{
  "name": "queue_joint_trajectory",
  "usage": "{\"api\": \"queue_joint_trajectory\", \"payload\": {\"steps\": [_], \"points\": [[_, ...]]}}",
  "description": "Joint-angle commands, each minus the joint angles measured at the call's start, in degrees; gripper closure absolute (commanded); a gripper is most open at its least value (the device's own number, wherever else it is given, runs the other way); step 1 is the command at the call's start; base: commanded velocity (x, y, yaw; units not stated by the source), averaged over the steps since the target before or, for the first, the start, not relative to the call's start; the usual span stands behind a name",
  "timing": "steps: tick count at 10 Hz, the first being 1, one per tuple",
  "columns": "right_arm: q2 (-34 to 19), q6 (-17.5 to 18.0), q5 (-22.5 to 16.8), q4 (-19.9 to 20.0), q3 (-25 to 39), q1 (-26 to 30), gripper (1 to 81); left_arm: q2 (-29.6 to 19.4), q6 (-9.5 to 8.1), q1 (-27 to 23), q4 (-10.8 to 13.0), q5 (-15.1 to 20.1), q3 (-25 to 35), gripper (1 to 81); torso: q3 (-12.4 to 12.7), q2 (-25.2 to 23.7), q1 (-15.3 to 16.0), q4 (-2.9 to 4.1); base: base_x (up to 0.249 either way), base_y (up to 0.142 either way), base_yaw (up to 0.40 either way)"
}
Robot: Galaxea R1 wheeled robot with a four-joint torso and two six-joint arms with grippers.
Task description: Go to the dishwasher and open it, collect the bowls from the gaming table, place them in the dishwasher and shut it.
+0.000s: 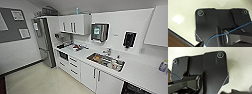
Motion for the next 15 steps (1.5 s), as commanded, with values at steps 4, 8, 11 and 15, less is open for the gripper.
{"api": "queue_joint_trajectory", "payload": {"steps": [4,8,11,15], "points": [[-9.65,-0.38,-2.99,-0.24,16.91,2.15,1.0,-5.17,0.18,-1.22,1.24,-0.41,5.39,1.0,0.00,0.00,0.00,0.00,0.000,0.000,0.363],[-9.30,-0.29,-2.55,-0.06,17.00,1.45,1.0,-5.08,0.18,-1.22,1.42,-0.41,5.21,1.0,0.00,0.00,0.00,0.00,0.000,0.000,0.363],[-9.39,-0.38,-2.55,-0.24,16.74,1.45,1.0,-4.73,0.18,-1.22,1.59,-0.41,5.21,1.0,0.00,0.02,0.00,0.00,0.000,0.000,0.363],[-8.77,-0.55,-3.25,-0.41,16.21,1.54,1.0,-4.55,0.18,-1.22,2.39,-0.32,5.04,1.0,0.00,0.00,0.00,0.00,0.000,0.000,0.363]]}}
